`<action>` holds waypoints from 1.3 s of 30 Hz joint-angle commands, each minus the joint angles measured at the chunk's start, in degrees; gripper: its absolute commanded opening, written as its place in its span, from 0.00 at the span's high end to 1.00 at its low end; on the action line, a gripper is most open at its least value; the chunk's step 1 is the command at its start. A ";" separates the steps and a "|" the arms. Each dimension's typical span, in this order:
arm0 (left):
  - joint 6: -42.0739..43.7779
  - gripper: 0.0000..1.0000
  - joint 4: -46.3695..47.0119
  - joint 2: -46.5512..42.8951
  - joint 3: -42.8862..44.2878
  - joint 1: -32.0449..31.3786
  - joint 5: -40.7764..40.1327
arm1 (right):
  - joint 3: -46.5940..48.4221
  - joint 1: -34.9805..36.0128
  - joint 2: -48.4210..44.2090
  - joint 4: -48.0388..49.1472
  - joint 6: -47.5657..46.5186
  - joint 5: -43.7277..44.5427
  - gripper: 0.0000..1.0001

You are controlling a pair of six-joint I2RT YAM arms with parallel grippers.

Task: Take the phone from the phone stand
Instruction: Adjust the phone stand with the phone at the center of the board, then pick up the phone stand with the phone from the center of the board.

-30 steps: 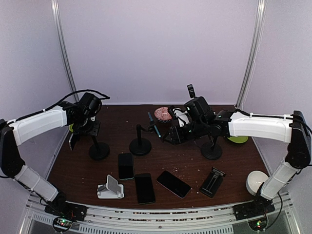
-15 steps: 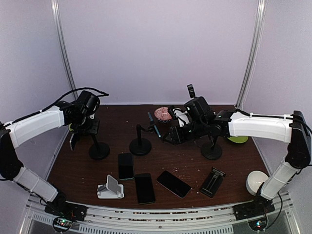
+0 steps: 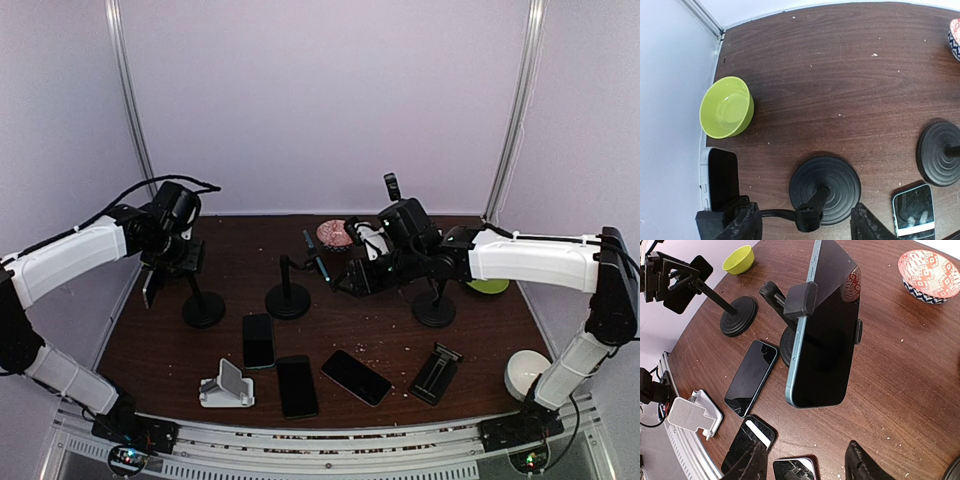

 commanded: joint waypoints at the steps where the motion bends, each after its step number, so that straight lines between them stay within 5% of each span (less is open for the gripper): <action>1: 0.70 0.37 0.28 -1.76 2.45 -0.07 0.67 | 0.70 -0.38 -1.72 -0.33 0.02 1.43 0.46; 21: 2.20 0.24 -3.20 -5.62 7.17 -0.10 0.73 | 1.80 -0.42 -1.16 -0.85 -0.41 1.40 0.46; 39: 2.51 0.25 -28.49 -19.93 10.97 -0.07 -10.66 | 7.20 -0.41 1.20 -2.80 -2.17 0.72 0.46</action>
